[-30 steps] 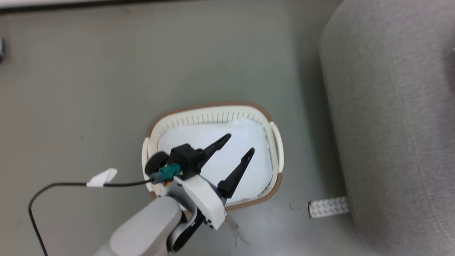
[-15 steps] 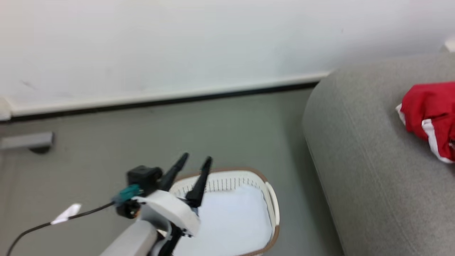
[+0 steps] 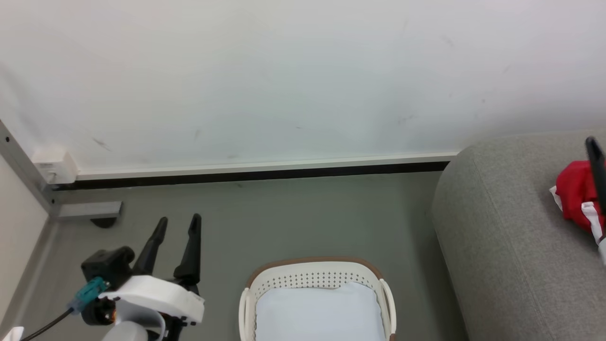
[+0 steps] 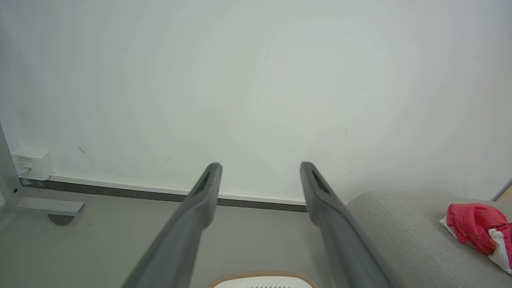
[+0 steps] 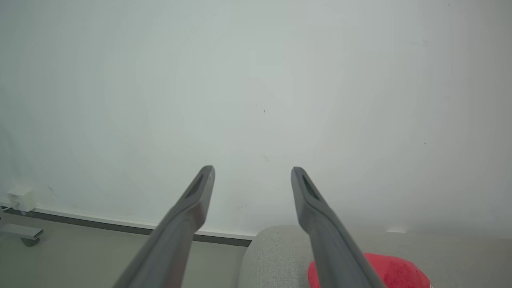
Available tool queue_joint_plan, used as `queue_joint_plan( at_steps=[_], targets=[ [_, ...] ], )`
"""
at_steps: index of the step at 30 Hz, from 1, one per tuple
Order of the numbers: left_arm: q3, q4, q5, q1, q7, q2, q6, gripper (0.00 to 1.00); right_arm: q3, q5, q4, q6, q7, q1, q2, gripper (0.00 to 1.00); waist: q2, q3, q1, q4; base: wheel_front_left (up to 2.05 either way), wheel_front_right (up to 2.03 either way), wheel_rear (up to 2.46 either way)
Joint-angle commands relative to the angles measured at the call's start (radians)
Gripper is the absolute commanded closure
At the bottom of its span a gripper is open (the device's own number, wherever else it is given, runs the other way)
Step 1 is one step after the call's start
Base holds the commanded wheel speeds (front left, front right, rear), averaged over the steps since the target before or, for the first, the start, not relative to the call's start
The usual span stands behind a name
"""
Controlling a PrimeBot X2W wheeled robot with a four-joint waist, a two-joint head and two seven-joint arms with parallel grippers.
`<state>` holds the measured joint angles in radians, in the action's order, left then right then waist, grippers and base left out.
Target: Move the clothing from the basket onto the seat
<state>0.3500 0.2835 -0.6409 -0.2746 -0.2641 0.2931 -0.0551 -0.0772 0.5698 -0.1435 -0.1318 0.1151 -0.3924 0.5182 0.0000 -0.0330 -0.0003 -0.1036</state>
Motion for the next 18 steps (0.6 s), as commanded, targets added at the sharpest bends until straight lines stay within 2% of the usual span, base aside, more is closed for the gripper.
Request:
queue_joint_plan(
  at_steps=[1,6,13,18],
  targets=[
    [-0.018,-0.007,0.019,0.023,0.000,-0.006,-0.004,0.00,0.008,-0.022,0.012,0.002,-0.034,0.049,-0.029,0.00,0.0000,-0.010,0.0003,0.014,0.00,0.00,0.00],
    [-0.091,-0.021,0.091,0.077,0.000,-0.038,0.011,0.00,-0.011,-0.071,0.039,0.002,-0.144,0.155,-0.123,0.00,0.0000,-0.011,0.0003,0.020,0.00,0.00,0.00],
    [-0.189,-0.023,0.200,0.132,0.000,-0.115,0.054,0.00,-0.028,-0.137,-0.022,0.002,-0.331,0.258,-0.228,0.00,0.0000,-0.007,0.0003,0.024,0.00,0.00,0.00],
    [-0.257,-0.035,0.291,0.163,0.000,-0.167,0.092,0.00,-0.007,-0.190,-0.061,0.002,-0.379,0.322,-0.321,0.00,0.0000,0.002,0.0003,0.029,0.00,0.00,0.00]
  ],
)
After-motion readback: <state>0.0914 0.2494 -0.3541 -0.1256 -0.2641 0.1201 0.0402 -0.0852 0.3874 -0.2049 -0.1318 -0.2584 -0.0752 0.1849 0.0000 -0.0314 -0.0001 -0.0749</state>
